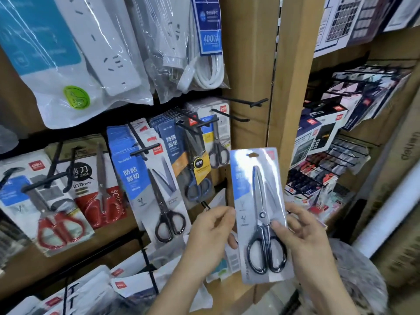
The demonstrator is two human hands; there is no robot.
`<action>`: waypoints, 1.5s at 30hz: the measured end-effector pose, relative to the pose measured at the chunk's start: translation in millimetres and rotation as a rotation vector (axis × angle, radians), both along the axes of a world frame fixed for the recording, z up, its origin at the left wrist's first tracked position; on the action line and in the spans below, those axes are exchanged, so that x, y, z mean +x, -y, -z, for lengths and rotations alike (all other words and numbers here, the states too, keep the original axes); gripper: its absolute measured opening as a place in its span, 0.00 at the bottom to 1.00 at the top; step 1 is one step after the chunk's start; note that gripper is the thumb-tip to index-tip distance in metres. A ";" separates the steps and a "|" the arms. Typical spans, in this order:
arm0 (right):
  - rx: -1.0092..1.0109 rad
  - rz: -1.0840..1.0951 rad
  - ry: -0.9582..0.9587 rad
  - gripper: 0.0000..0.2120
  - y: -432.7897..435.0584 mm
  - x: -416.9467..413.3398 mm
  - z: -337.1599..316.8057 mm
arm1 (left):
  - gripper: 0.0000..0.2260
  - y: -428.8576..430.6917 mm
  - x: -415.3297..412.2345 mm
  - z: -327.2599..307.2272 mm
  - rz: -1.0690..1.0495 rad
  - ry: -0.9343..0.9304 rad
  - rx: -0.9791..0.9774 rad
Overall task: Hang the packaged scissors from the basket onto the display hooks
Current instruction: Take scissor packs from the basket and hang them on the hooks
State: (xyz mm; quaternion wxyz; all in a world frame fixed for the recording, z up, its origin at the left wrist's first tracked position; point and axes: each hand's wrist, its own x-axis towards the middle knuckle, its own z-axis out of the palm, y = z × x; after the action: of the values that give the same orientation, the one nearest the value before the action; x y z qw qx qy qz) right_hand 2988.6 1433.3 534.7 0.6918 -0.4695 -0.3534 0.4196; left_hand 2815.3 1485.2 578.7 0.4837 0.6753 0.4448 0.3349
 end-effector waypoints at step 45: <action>-0.226 -0.008 0.216 0.15 -127.7 7.4 5.9 | 0.28 -77.1 19.4 -16.6 -0.133 -0.375 0.096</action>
State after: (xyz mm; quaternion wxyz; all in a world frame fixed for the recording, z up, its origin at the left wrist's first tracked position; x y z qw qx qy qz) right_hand 2996.0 1561.0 528.7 0.5909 -0.5852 -0.3783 0.4065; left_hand 2834.7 1562.3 595.3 0.3365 0.7172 0.5543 0.2553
